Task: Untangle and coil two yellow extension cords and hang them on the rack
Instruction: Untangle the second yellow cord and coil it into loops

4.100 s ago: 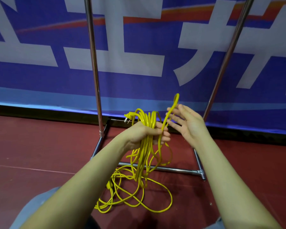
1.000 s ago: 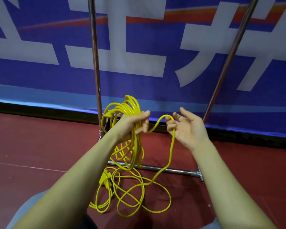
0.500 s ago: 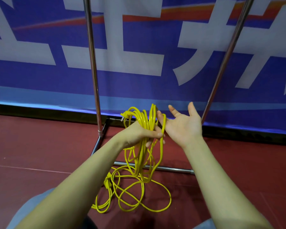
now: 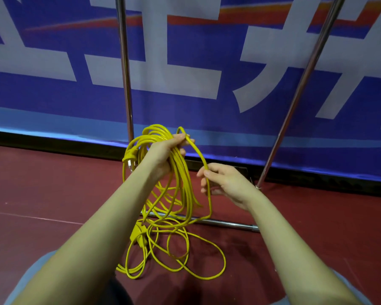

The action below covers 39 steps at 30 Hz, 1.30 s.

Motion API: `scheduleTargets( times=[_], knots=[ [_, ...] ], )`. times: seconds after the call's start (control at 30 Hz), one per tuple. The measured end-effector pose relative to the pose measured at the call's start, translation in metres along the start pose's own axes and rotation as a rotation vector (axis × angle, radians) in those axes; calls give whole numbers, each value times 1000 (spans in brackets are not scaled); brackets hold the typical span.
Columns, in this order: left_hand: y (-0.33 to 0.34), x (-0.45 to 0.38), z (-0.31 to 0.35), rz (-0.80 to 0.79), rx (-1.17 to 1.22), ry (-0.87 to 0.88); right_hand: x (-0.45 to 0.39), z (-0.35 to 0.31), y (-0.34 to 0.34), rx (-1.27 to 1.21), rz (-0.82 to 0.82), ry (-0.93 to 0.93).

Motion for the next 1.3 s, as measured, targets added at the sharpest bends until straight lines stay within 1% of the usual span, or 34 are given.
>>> scheduleTargets(
  times=[0.03,0.13,0.2,0.33,0.4,0.5,0.6,0.7,0.8,0.9,1.0,1.07,1.17,1.27,1.3],
  knots=[
    [-1,1,1,-14,-10,-6,-1,-3,1,-69,31,-34],
    [0,11,0,-80,-32,-52,-3,-17,-4,-515,113,-104],
    [2,17,-4,-162,-90,-93,-5,-25,-11,-765,146,-137],
    [7,24,-16,-341,-269,-151,-12,-29,-17,-1132,237,-180],
    [10,27,-24,-440,-354,-176,-15,-29,-19,-1291,274,-212],
    [16,33,-36,-620,-403,-220,-18,-30,-26,-1468,336,-259],
    [25,37,-41,-719,-388,-240,-17,-31,-34,-1519,410,-291],
    [34,40,-41,-735,-346,-226,-16,-30,-41,-1499,470,-286],
    [40,39,-41,-697,-276,-209,-14,-27,-45,-1376,506,-236],
    [42,37,-37,-646,-205,-184,-12,-18,-47,-1115,494,-135],
    [42,35,-29,-503,-130,-143,-11,-8,-44,-746,461,-14],
    [41,32,-21,-395,-22,-112,-10,-5,-39,-534,372,69],
    [35,24,-12,-213,160,-56,-5,-2,-29,-275,162,128],
    [28,19,-6,-104,262,-7,-1,4,-19,-47,-38,64],
    [26,18,-4,-80,279,-7,-1,5,-17,3,-69,32]
  ],
)
Point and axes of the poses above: each hand's wrist, its own x-axis away from the middle knuckle, its own y-axis out of the palm, z = x × y, the point moved 1 cm from there along -x, towards the middle knuckle, and after that the axes turned 3 degrees about -x, right-handed, at the moved point
